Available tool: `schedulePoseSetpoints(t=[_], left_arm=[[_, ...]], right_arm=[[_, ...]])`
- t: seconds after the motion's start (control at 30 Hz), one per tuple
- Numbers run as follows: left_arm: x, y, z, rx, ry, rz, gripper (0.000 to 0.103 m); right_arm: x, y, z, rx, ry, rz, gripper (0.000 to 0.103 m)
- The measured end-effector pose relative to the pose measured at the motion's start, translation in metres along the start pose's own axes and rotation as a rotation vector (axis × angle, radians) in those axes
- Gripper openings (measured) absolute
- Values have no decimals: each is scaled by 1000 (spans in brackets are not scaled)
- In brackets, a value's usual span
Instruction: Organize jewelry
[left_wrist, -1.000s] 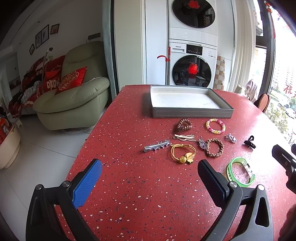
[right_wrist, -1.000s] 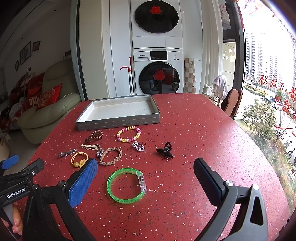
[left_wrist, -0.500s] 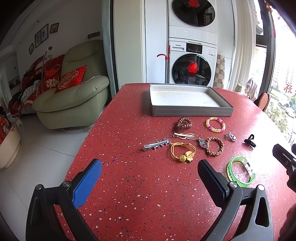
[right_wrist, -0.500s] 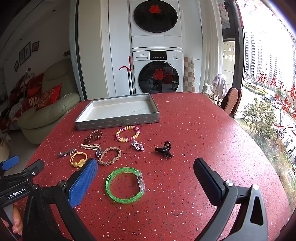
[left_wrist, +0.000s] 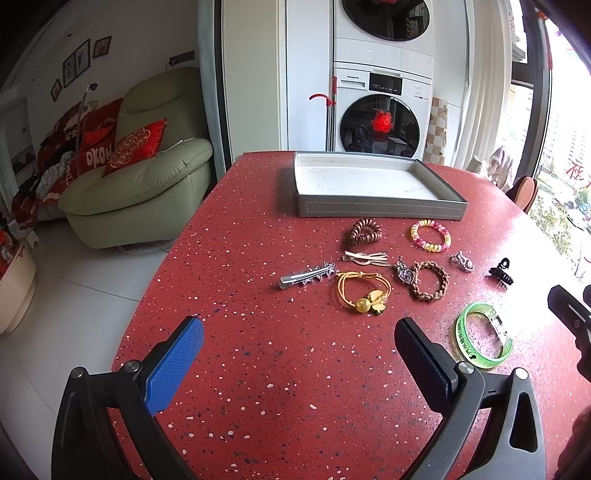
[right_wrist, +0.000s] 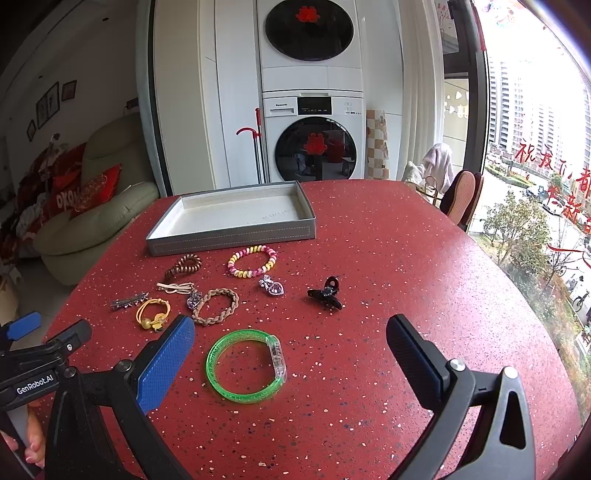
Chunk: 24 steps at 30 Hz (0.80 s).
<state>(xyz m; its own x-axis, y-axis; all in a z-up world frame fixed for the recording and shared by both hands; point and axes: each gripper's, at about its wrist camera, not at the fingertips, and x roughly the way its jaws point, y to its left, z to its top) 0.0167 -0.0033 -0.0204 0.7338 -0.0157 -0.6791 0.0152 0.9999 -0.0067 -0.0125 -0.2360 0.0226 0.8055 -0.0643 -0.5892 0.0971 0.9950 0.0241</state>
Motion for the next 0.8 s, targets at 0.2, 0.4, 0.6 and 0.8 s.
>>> schedulePoseSetpoints(t=[0.2, 0.4, 0.6, 0.8], left_arm=[[36, 3, 5, -55, 141, -89, 103], [63, -5, 12, -102, 223, -125, 103], [78, -10, 20, -188, 269, -134, 103], [91, -24, 24, -185, 283, -107, 102]], right_arm=[[19, -7, -5, 5, 101, -14, 103], [39, -15, -10, 26, 200, -4, 103], [55, -17, -10, 31, 259, 5, 103], [73, -16, -11, 23, 328, 12, 102]])
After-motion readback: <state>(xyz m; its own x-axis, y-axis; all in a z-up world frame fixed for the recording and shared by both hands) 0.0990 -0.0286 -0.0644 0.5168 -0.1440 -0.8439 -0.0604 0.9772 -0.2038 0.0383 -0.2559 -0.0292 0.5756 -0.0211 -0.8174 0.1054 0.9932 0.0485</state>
